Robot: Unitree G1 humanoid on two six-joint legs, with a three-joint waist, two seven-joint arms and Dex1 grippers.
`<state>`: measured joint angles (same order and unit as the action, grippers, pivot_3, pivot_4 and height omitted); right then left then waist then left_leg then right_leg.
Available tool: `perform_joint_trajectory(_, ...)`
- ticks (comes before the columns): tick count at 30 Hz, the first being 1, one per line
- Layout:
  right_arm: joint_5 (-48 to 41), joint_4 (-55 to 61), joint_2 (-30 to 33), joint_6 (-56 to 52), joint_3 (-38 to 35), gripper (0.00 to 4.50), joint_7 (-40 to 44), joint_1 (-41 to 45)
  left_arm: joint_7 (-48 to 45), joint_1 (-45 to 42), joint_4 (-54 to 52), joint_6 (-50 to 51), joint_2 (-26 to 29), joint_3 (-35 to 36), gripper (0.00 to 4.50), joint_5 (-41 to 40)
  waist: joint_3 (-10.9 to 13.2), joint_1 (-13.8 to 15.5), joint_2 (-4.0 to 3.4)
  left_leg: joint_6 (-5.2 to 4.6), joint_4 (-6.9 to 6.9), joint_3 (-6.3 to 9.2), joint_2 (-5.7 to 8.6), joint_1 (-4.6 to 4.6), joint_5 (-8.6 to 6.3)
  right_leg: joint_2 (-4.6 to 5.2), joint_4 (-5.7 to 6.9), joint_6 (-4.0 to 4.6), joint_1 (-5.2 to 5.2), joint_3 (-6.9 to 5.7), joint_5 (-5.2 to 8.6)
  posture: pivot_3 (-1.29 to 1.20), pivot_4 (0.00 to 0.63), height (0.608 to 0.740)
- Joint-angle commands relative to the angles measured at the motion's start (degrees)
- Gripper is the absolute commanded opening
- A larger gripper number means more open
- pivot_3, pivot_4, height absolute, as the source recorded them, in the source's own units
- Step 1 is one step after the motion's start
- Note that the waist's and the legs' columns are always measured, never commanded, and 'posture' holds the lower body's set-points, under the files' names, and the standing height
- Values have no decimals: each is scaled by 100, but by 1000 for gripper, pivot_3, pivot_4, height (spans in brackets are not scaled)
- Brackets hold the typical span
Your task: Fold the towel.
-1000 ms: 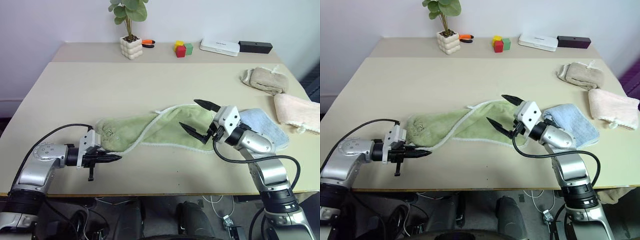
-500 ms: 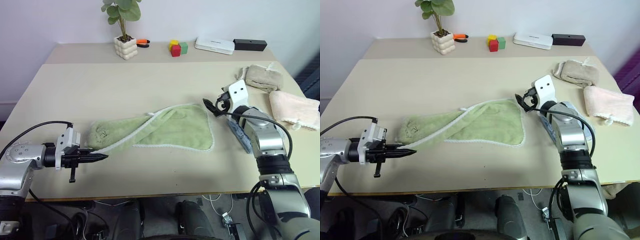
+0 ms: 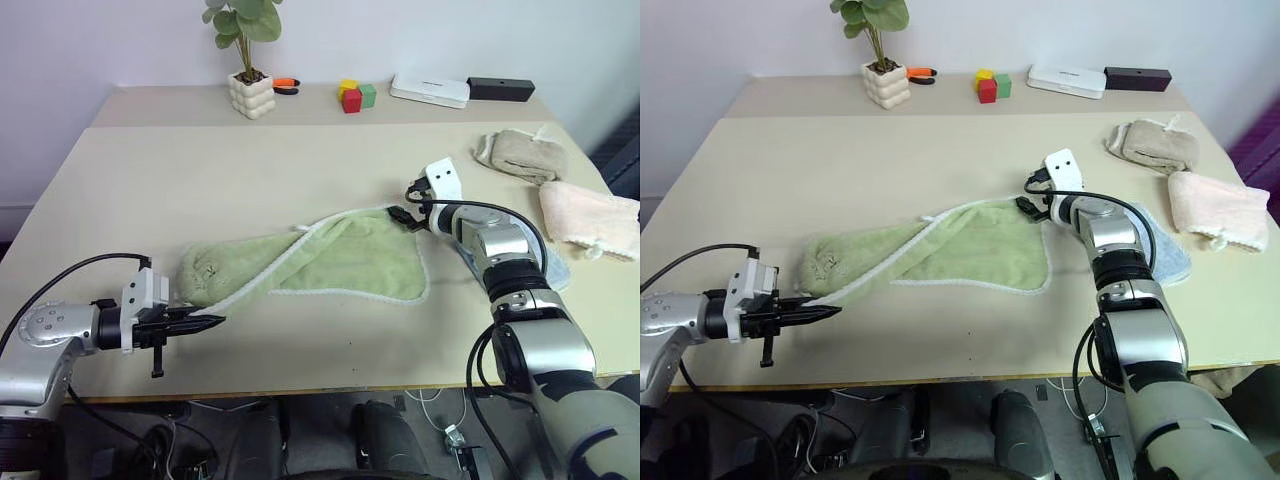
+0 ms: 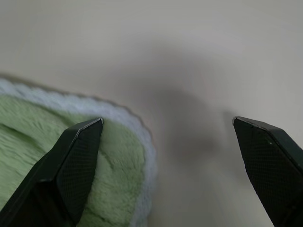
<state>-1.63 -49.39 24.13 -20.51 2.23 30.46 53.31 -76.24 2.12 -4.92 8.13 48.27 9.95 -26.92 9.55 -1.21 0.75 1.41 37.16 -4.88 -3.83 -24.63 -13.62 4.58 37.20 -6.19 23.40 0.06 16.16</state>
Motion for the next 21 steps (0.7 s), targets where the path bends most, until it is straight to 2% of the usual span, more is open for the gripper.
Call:
perform_joint_trajectory(1,204,-183,16,-34,176,4241,194,172,111,38,-243,9,0,109,9,-84,-1,-1,1,0,0,0,0,0,0,-1,0,0,0,0,0,0,150,735)
perform_joint_trajectory(3,186,-222,-18,-174,169,3597,313,174,145,59,-270,1,-9,97,0,-75,-1,-1,1,0,0,0,-1,1,0,-1,0,0,-1,0,0,0,150,735)
perform_joint_trajectory(10,68,-192,-69,-823,85,61,612,187,152,19,-201,-32,19,82,0,-59,-5,27,5,0,2,0,0,12,0,1,-1,1,-14,-1,0,0,150,735)
perform_joint_trajectory(21,-168,439,-63,-876,-150,18,690,43,70,-150,-42,-83,33,9,0,3,-4,28,5,1,0,0,0,12,0,3,-2,1,-12,-1,0,0,150,735)
